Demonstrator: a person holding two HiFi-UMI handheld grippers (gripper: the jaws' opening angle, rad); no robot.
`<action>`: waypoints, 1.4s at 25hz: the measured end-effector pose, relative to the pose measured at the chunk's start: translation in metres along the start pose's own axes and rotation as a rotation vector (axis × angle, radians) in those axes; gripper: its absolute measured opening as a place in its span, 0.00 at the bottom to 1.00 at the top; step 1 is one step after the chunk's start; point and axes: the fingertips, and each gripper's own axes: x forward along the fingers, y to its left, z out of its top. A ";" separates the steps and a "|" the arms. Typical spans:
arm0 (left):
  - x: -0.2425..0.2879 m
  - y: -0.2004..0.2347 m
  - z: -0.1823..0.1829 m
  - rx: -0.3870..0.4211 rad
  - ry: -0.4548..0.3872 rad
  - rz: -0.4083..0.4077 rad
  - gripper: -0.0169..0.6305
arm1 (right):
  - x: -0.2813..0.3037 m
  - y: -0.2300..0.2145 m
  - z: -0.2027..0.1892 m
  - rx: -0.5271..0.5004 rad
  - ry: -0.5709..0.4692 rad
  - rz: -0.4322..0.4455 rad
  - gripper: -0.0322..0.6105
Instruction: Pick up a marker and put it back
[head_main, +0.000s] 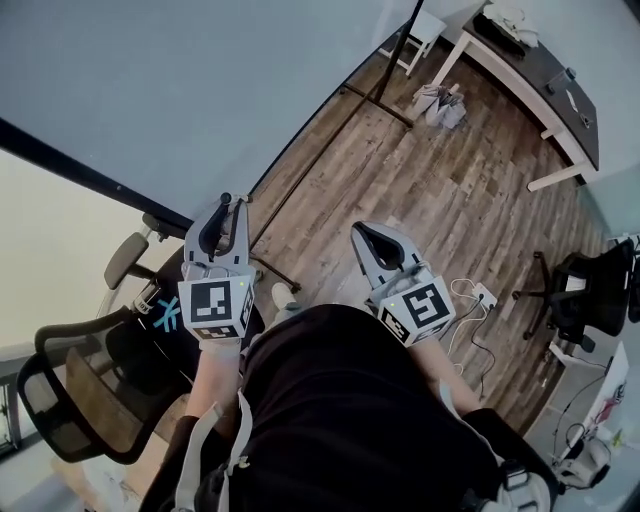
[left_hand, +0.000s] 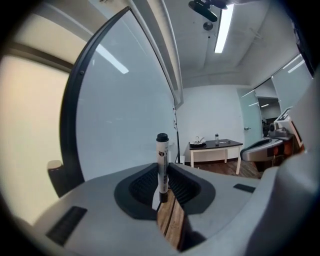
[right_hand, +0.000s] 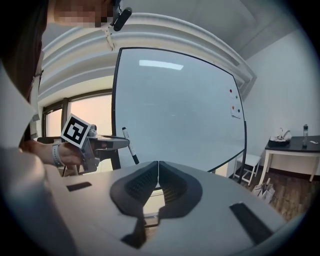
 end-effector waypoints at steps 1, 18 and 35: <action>-0.003 0.005 -0.002 -0.002 0.003 0.015 0.14 | 0.003 0.003 0.000 -0.003 0.002 0.013 0.08; -0.029 0.042 -0.064 -0.067 0.111 0.131 0.14 | 0.026 0.033 -0.012 -0.027 0.061 0.098 0.08; -0.022 0.050 -0.140 -0.116 0.243 0.121 0.14 | 0.030 0.040 -0.030 -0.037 0.133 0.074 0.08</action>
